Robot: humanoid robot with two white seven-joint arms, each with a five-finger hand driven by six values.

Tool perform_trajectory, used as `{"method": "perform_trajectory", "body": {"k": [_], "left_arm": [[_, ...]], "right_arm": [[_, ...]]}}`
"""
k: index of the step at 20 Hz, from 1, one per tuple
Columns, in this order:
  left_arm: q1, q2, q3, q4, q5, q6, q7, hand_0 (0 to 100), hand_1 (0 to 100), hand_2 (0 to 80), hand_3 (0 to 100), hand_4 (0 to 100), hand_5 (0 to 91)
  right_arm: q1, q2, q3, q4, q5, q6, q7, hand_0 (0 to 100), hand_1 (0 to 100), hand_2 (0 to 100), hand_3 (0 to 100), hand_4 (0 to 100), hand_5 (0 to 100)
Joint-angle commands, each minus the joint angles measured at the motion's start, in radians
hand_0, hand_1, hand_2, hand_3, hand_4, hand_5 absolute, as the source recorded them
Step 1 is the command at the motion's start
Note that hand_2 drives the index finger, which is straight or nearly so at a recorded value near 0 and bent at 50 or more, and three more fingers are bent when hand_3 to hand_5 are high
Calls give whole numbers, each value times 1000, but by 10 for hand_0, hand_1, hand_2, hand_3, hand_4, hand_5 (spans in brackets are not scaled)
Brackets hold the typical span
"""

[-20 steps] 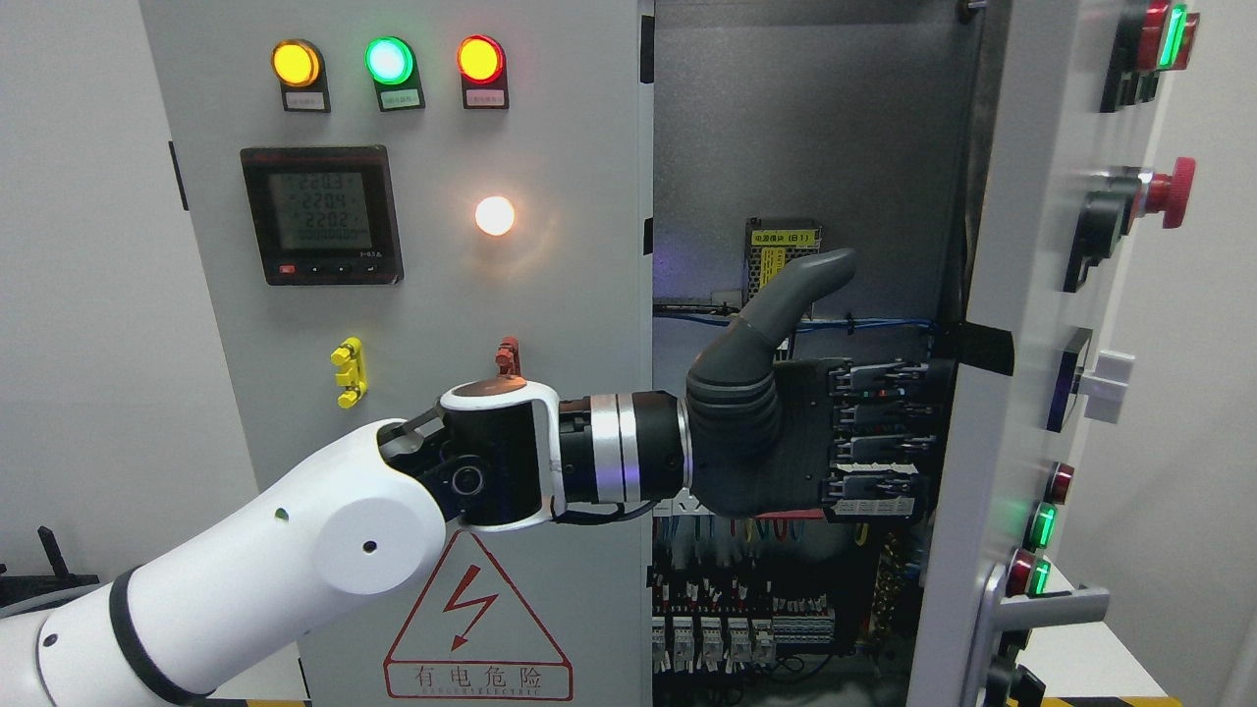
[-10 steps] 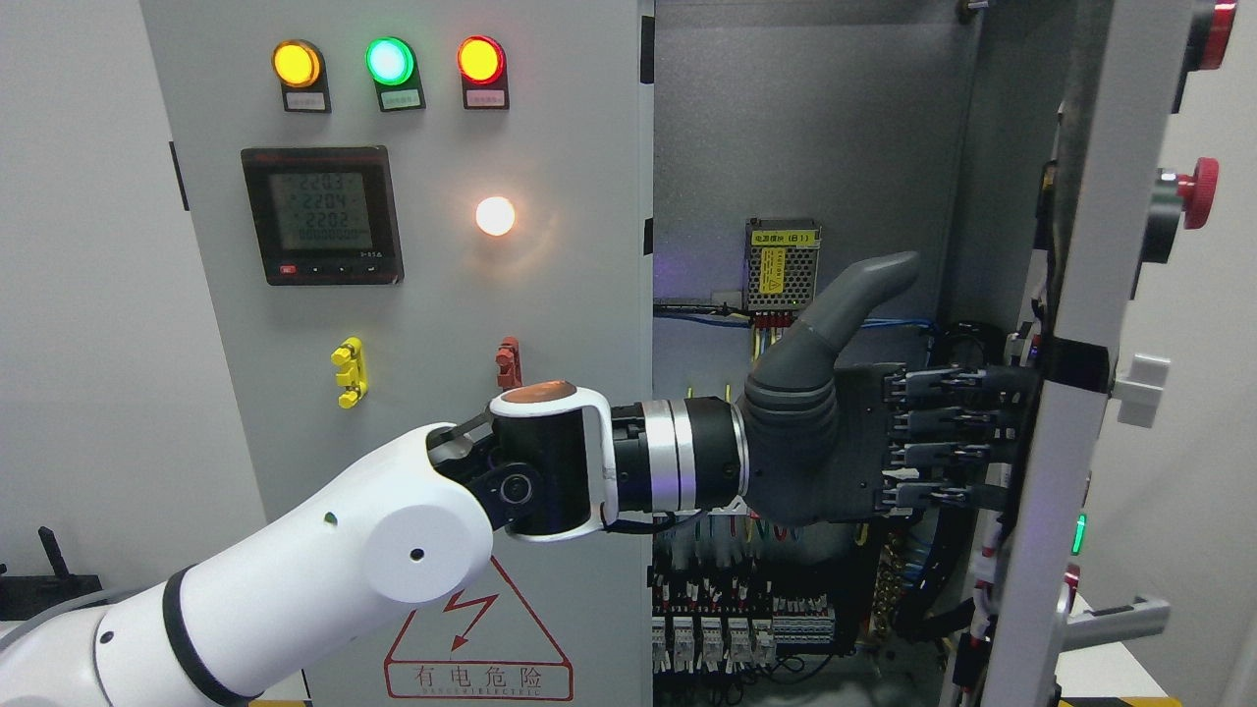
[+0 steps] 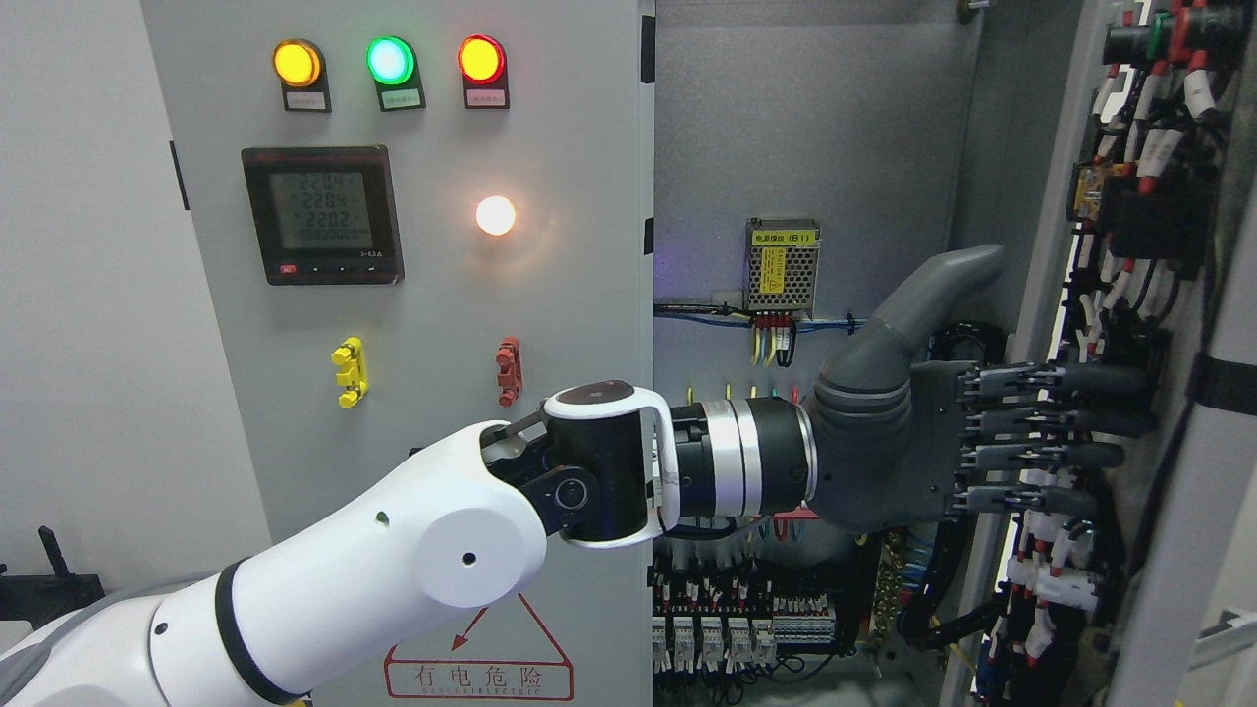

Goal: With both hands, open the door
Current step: 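Push the grey door outward with the left hand, swinging it open, then extend the left arm further, pushing the door wider open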

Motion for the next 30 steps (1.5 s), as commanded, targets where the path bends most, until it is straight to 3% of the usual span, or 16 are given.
{"method": "perform_trajectory", "body": {"k": [1,10,13,21,30], "left_arm": [[-28,-62,-58,5,14,-20,8,0,0,0,0,31,0],[-61,-108,-155,5,42,-115,37,0,0,0,0,31,0],[-83,-139,-180,5,50,-142,78,0,0,0,0,31,0],[-111,-214,-212,24,67,-167,120,0,0,0,0,32,0],[-117,-263,-218,77,67,-173,129,0,0,0,0,32,0]], "right_arm": [[0,0,0,0,0,1,0,107,0,0,0,0,0],[0,0,0,0,0,1,0,107,0,0,0,0,0],[0,0,0,0,0,1,0,107,0,0,0,0,0],[0,0,0,0,0,1,0,107,0,0,0,0,0],[0,0,0,0,0,1,0,107,0,0,0,0,0]]}}
